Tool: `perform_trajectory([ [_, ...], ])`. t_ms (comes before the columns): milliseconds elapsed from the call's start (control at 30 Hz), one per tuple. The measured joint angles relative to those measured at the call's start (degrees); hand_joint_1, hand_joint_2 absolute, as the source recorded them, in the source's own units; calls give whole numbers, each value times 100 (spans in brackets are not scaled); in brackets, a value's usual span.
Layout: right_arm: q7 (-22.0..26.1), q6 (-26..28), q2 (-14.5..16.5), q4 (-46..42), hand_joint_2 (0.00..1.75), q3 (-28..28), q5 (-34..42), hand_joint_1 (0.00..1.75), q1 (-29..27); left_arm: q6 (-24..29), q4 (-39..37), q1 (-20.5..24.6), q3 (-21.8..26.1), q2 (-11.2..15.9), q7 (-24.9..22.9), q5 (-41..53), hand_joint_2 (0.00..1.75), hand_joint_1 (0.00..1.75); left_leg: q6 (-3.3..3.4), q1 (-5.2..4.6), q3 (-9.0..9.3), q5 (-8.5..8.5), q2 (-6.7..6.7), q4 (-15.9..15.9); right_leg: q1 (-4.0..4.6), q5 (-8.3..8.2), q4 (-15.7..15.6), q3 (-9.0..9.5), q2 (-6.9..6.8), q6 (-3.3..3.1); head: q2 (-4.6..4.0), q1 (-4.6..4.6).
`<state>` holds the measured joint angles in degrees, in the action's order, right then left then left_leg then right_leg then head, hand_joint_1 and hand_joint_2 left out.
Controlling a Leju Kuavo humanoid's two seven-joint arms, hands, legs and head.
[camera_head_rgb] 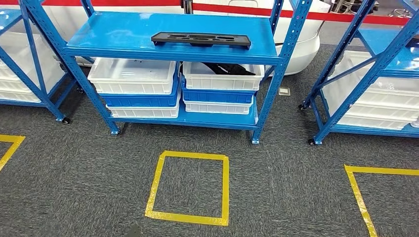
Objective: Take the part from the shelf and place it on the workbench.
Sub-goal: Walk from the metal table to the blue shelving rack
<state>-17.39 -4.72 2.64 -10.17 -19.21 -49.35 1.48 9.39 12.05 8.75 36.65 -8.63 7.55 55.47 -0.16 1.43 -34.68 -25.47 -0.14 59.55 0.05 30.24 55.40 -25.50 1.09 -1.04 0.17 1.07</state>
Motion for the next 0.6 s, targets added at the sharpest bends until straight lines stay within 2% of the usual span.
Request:
perform_trajectory([
  [67, 1, -1, 2, -1, 175, 0, -2, 0, 18, 1, 4, 7, 1, 5, -1, -2, 0, 0, 86, -28, 77, 11, -18, -65, 34, -16, 55, 35, 10, 120, 0, 3],
  [100, 1, -1, -3, -2, 175, -1, -4, 0, 22, 1, 7, 10, 1, 3, -1, -1, 0, 0, 127, -25, 145, 8, -25, -117, 34, -59, 189, -21, 3, 184, 0, 0],
  [133, 1, -2, -6, -2, 175, -1, -5, 0, 26, 2, 9, 14, 1, 2, 0, 0, 0, 0, 167, -16, 210, -8, -33, -171, 28, -104, 431, -157, -7, 233, 0, -1],
  [167, 3, -2, -8, -2, 175, -2, -7, 0, 32, 1, 10, 19, 1, -1, 0, 3, 0, 0, 200, -2, 285, -32, -41, -220, 10, -123, 739, -370, -19, 263, 0, -7],
  [200, 5, -1, -9, -3, 175, -2, -9, 0, 36, -2, 10, 23, 1, -4, -1, 5, 0, 0, 224, 9, 352, -69, -39, -259, -13, -78, 1098, -648, -31, 258, 0, -14],
  [267, 11, -1, -10, -3, 175, -3, -11, 0, 34, -10, 10, 24, 0, -6, -1, 13, 0, 0, 235, 23, 473, -172, -47, -290, -50, 175, 1659, -1168, -40, 256, 0, -23],
  [300, 12, -1, -15, -2, 175, -5, -13, 0, 26, -14, 10, 19, 0, -8, -1, 15, 0, 0, 222, 34, 545, -236, -57, -294, -72, 308, 1771, -1362, -43, 272, 0, -23],
  [333, 12, -1, -20, -2, 175, -8, -14, 0, 15, -15, 10, 14, 0, -9, -1, 17, 0, 0, 202, 52, 627, -306, -70, -294, -101, 364, 1720, -1472, -48, 315, 0, -23],
  [367, 12, 0, -26, -1, 175, -14, -16, 0, 5, -16, 10, 11, 0, -12, -1, 19, 0, 0, 170, 78, 722, -384, -83, -294, -135, 300, 1496, -1498, -60, 381, 0, -25],
  [400, 12, 0, -31, -1, 175, -21, -17, 0, -1, -19, 10, 9, 0, -14, -1, 22, 0, 0, 129, 105, 810, -465, -92, -295, -171, 108, 1145, -1450, -82, 465, 0, -26],
  [433, 12, -1, -25, 4, 175, -29, -18, 0, -11, -24, 10, 9, 0, -10, -1, 26, 0, 0, 80, 123, 887, -548, -96, -296, -205, -213, 770, -1379, -132, 570, 0, -43],
  [467, 12, -3, -17, 9, 175, -37, -15, 0, -8, -30, 10, 9, 0, -8, -2, 30, 0, 0, 27, 130, 957, -636, -96, -306, -210, -492, 464, -1314, -198, 621, 0, -64],
  [500, 12, -4, -9, 14, 175, -43, -13, 0, 3, -36, 10, 11, -1, -6, -4, 33, 0, 0, -27, 123, 1013, -710, -88, -338, -184, -691, 284, -1248, -238, 604, 0, -75],
  [533, 11, -7, -3, 19, 175, -50, -10, 0, 12, -38, 12, 14, -1, -2, -7, 33, 0, 0, -75, 113, 1093, -749, -77, -356, -181, -790, 204, -1200, -261, 526, 0, -84],
  [600, 5, -10, -10, 19, 175, -67, -7, 0, 33, -40, 15, 32, -3, -5, -14, 34, 0, 0, -135, 124, 1177, -712, -45, -315, -175, -732, 175, -1076, -212, 305, 0, -54],
])
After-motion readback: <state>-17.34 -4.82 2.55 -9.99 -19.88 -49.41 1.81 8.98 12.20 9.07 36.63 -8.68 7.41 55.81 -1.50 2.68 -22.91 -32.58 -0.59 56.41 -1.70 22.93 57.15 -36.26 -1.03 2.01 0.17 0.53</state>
